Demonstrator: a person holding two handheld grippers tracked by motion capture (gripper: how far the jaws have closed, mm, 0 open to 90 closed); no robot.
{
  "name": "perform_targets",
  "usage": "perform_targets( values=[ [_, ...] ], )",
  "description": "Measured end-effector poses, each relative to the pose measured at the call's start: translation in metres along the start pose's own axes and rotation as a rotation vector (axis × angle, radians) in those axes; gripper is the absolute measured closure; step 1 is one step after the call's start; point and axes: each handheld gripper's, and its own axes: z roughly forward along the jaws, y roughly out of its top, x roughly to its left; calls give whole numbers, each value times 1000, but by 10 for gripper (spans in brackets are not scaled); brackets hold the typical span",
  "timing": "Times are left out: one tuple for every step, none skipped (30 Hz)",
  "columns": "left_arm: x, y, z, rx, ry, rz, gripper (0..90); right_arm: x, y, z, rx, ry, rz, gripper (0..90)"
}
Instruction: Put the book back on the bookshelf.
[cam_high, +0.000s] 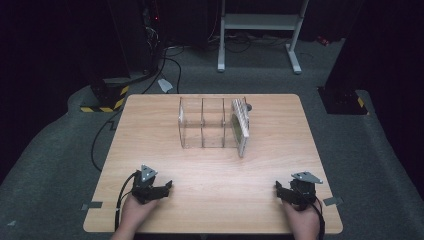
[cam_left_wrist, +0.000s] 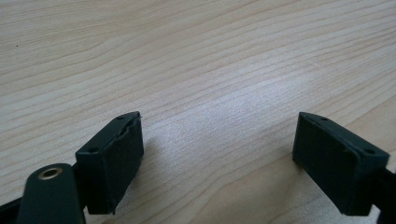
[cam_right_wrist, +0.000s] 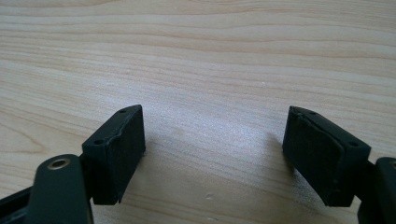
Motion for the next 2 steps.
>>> perform_targets(
  values=[
    [0,0,0,0,0,0,164,0,0,0,1,1,4,213],
    [0,0,0,0,0,0,165,0,0,0,1,0,2,214]
  ],
)
